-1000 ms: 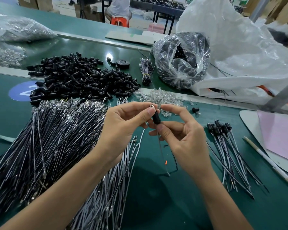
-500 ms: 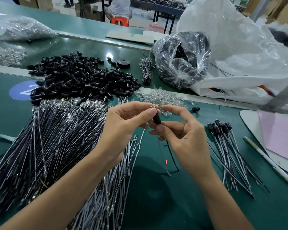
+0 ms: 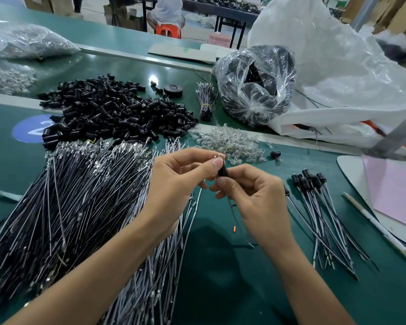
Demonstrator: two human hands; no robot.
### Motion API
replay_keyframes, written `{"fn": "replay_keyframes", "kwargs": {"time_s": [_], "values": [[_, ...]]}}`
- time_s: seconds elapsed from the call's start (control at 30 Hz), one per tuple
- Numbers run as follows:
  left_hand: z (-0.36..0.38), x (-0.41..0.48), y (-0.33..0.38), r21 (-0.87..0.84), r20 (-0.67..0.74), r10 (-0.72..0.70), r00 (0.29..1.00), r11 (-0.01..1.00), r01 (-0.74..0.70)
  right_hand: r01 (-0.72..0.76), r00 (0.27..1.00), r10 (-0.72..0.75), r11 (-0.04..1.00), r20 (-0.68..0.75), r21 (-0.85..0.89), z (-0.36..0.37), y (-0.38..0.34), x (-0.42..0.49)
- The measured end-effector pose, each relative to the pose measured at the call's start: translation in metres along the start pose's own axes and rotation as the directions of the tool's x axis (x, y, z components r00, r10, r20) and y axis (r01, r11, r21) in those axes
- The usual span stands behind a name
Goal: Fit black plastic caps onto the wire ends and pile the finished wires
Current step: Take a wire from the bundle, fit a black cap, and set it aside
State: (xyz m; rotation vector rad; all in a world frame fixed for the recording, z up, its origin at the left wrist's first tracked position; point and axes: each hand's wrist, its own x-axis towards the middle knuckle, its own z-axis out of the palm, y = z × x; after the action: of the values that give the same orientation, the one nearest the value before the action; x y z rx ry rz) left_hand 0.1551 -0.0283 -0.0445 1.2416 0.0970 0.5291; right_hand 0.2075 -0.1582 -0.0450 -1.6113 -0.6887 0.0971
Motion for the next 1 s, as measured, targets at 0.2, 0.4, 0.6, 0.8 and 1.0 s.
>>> {"fn": "replay_keyframes", "kwargs": {"time_s": [0.2, 0.4, 0.6, 0.8, 1.0], "values": [[0.0006, 0.0001, 0.0017, -0.008, -0.012, -0.002, 1.000, 1.000, 0.001, 0.014, 1.000, -0.014, 1.000, -0.010, -0.018, -0.0021, 0.0000, 0.0010], [-0.0012, 0.0012, 0.0015, -0.004, -0.001, 0.000, 1.000, 1.000, 0.000, 0.010, 1.000, -0.010, 0.999, 0.004, -0.041, -0.0039, 0.0012, 0.0022], [0.0001, 0.0018, 0.0017, -0.027, -0.011, 0.012, 1.000, 1.000, -0.012, 0.010, 1.000, -0.011, 0.998, -0.001, -0.066, -0.0054, -0.0001, 0.0022], [0.0030, 0.0013, 0.0014, -0.043, -0.029, 0.025, 0.999, 0.999, -0.026, -0.008, 1.000, 0.008, 0.996, -0.006, -0.089, -0.0057, 0.0009, 0.0020], [0.0023, 0.0008, 0.0015, -0.068, -0.027, 0.015, 1.000, 0.998, -0.016, 0.020, 1.000, -0.020, 0.990, -0.002, -0.139, -0.0081, -0.0007, 0.0013]]}}
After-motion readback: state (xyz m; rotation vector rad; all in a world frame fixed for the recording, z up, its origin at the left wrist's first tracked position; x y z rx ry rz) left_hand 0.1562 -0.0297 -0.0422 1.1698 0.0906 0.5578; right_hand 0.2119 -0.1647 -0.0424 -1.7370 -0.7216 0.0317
